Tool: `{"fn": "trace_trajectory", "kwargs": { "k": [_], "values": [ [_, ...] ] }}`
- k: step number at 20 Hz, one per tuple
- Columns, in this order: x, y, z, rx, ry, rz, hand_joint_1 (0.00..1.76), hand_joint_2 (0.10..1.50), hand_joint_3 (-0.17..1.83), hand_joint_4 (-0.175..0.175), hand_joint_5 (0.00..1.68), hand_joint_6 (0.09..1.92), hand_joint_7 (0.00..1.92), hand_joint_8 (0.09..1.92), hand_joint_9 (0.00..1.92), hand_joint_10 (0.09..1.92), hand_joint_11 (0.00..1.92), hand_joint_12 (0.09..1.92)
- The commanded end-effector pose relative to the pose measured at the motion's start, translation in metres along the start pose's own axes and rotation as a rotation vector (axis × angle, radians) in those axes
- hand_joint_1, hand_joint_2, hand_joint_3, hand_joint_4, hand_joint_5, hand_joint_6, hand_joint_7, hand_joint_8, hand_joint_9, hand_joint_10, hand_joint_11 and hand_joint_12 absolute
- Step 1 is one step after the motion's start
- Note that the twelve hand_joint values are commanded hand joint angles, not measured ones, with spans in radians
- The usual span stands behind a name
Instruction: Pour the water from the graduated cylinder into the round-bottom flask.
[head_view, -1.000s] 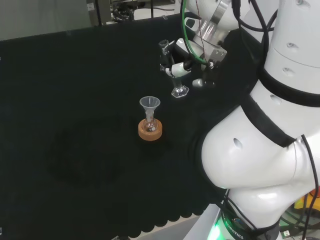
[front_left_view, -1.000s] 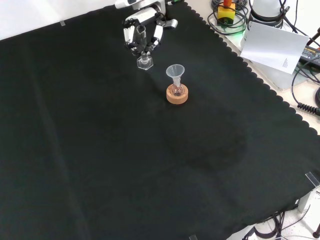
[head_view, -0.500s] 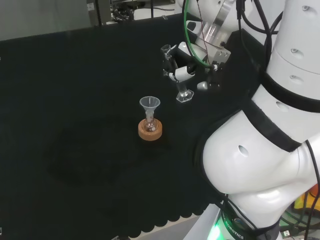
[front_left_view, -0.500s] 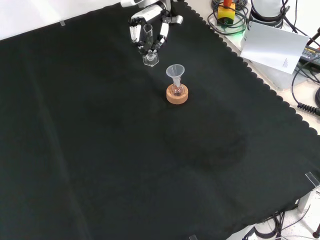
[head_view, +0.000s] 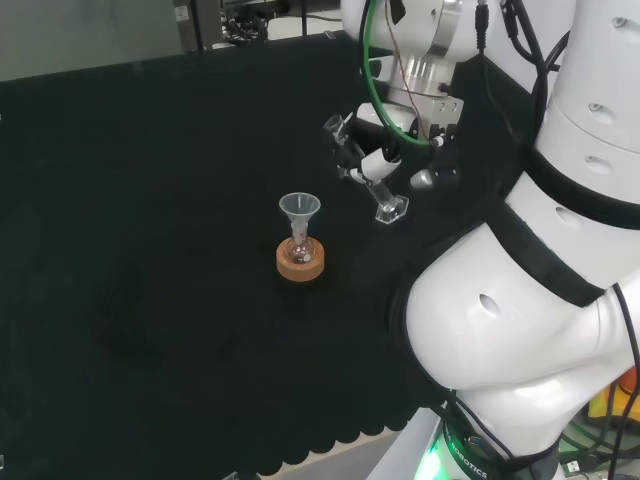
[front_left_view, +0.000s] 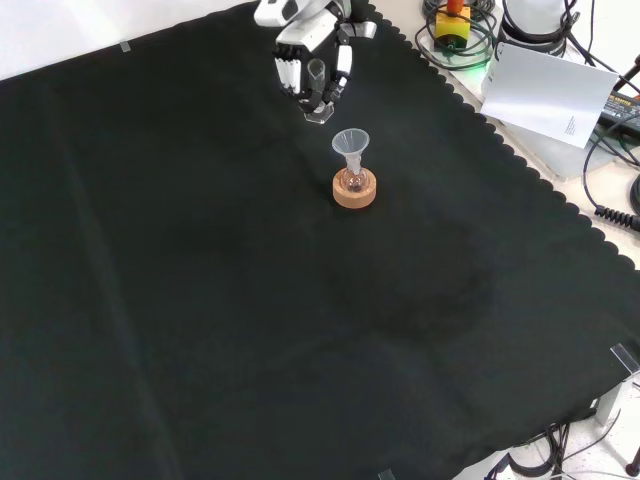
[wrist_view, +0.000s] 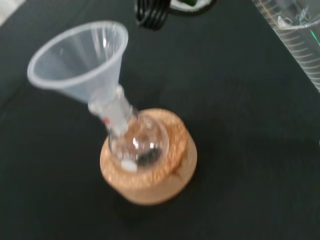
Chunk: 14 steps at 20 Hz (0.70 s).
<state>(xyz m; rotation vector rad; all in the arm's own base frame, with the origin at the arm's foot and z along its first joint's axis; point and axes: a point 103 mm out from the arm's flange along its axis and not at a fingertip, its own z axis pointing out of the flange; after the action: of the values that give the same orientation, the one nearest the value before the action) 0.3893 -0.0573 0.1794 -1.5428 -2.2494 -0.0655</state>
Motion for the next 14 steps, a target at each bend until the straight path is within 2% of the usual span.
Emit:
{"fn": "trace_trajectory", "kwargs": {
  "k": [1,14],
  "values": [
    [-0.006,-0.021,0.001,0.185,-0.135,0.05,1.15,0.88,0.52,-0.175,0.97,1.13,1.21,0.31,1.4,0.09,1.26,0.74],
    [0.002,-0.037,0.001,0.328,-0.226,0.087,1.15,0.88,0.52,-0.175,0.97,1.13,1.21,0.31,1.4,0.09,1.26,0.74]
  ]
}}
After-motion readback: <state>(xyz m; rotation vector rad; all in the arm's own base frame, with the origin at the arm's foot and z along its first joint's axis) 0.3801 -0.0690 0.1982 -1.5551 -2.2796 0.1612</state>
